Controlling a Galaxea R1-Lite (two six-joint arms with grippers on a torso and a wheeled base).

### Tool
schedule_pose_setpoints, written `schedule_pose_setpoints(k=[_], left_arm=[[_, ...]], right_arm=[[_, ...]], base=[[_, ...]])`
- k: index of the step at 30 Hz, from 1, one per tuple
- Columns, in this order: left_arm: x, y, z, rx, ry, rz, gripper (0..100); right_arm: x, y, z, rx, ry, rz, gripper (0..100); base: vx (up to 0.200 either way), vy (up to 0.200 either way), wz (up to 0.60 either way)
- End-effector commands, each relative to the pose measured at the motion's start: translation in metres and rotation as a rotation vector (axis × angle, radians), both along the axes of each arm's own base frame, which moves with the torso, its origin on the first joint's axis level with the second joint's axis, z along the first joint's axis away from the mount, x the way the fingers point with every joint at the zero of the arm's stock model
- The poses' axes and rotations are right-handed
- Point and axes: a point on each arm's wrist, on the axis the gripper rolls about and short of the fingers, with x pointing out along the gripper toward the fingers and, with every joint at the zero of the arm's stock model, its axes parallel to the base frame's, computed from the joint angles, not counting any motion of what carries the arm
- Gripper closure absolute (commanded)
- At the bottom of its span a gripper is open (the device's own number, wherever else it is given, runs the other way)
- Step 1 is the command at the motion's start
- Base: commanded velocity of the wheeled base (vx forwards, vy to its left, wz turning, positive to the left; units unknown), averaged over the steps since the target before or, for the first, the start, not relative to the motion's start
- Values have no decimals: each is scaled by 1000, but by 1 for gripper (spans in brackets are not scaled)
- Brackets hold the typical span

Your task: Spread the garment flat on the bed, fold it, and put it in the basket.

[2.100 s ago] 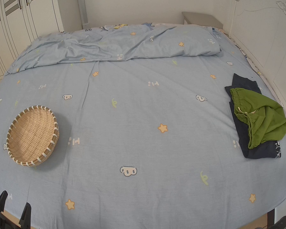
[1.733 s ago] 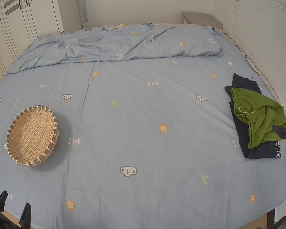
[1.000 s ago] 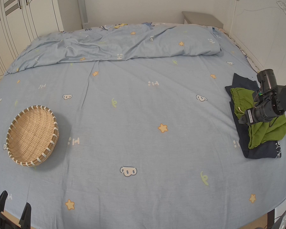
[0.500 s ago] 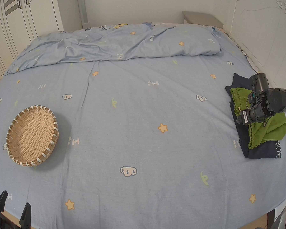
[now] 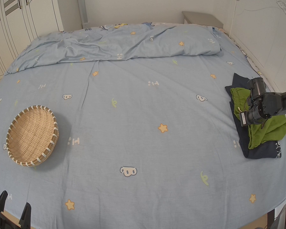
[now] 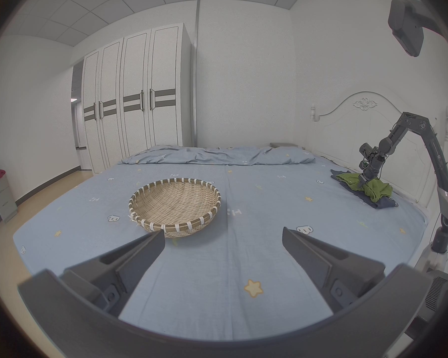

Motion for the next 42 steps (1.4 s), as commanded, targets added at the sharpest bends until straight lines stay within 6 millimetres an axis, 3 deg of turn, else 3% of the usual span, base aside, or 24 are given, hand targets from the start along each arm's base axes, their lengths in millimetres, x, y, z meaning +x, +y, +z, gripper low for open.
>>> schedule_pose_setpoints(k=[1,6,10,16,19,24,27,30,32,41,42], left_arm=[[1,0,-5,-1,7,0,0],[1,0,-5,-1,7,0,0],[1,0,-5,-1,9,0,0],[1,0,-5,-1,9,0,0],[1,0,-5,-1,9,0,0],[1,0,-5,-1,9,-1,0],[1,0,-5,-1,7,0,0],[1,0,-5,-1,7,-1,0],[1,0,-5,-1,7,2,0],[1,0,-5,-1,7,0,0],[1,0,-5,-1,7,0,0]], right_arm=[[3,-3,-8,0,13,-11,100],[5,-9,-9,-2,9,-24,100],[5,-10,1,3,-13,-24,100],[-38,4,88,36,-59,16,100],[-66,18,126,134,-93,54,100],[-110,32,162,313,-85,218,100],[-120,37,167,364,-74,264,100],[-137,63,172,459,-55,344,100],[-138,67,173,468,-54,353,100],[-174,167,164,668,66,542,100],[-174,167,164,668,66,542,100]], base=[[0,0,0],[0,0,0],[0,0,0],[0,0,0],[0,0,0],[0,0,0],[0,0,0],[0,0,0],[0,0,0],[0,0,0],[0,0,0]])
